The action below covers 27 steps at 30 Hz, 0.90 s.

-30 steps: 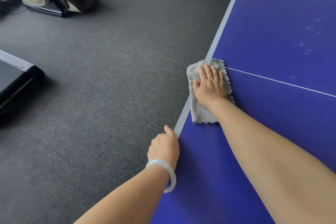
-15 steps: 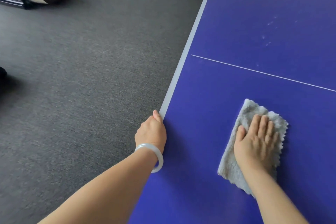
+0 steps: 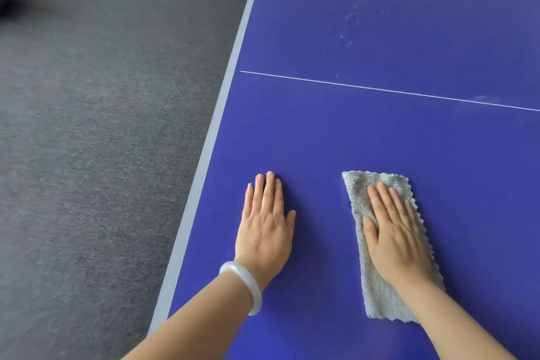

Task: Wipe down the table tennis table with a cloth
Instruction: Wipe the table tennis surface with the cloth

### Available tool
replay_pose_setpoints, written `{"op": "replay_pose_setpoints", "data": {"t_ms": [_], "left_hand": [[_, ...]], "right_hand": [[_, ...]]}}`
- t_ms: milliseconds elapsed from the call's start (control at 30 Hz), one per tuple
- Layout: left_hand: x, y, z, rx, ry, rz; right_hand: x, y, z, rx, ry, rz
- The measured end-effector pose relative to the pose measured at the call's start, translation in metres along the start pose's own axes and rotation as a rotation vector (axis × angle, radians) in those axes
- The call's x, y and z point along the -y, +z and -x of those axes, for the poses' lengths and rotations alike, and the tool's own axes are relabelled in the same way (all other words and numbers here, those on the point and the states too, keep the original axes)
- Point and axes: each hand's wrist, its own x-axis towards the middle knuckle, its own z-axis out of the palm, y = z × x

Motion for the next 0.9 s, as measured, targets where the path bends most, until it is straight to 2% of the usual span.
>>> {"op": "replay_pose_setpoints", "data": {"t_ms": [100,267,367,433,467,500,567,633,667,700,733,767,833,900], "left_hand": [[-0.060,0.016,0.010,0.037,0.074,-0.013],[-0.093,0.028,0.015,0.052,-0.010,-0.067],[-0.093,0.026,0.014,0.049,0.000,-0.096],[-0.094,0.026,0.013,0.061,-0.008,-0.097],[-0.095,0.026,0.013,0.066,-0.018,-0.095],[-0.097,0.026,0.013,0.065,-0.030,-0.100],[-0.099,0.024,0.013,0.047,-0.043,-0.107],[-0.100,0.023,0.012,0.041,-0.046,-0.095],[-0.100,0.023,0.012,0.041,-0.048,-0.091],[-0.100,0.023,0.012,0.035,-0.049,-0.089],[-0.100,0.022,0.011,0.029,-0.047,-0.090],[-0.100,0.020,0.011,0.026,-0.046,-0.089],[-0.101,0.017,0.011,0.021,-0.040,-0.074],[-0.102,0.016,0.012,0.010,-0.040,-0.048]], "right_hand": [[-0.002,0.000,0.000,-0.002,0.001,-0.012],[-0.004,0.004,0.000,-0.026,-0.012,-0.050],[-0.025,0.006,0.005,-0.016,-0.178,-0.061],[-0.068,0.002,0.006,-0.012,-0.267,-0.062],[-0.098,0.000,0.005,-0.027,-0.214,-0.048],[-0.129,-0.002,0.002,-0.047,-0.081,-0.038],[-0.180,-0.008,-0.004,-0.091,0.311,-0.085],[-0.182,-0.011,-0.011,-0.110,0.614,-0.134],[-0.162,-0.011,-0.013,-0.115,0.692,-0.149],[-0.136,-0.009,-0.012,-0.125,0.686,-0.158],[-0.105,-0.006,-0.009,-0.142,0.584,-0.168],[-0.070,-0.002,-0.004,-0.143,0.392,-0.173],[-0.017,0.007,0.013,-0.066,-0.116,-0.138],[-0.019,0.006,0.012,-0.021,-0.527,-0.130]]}}
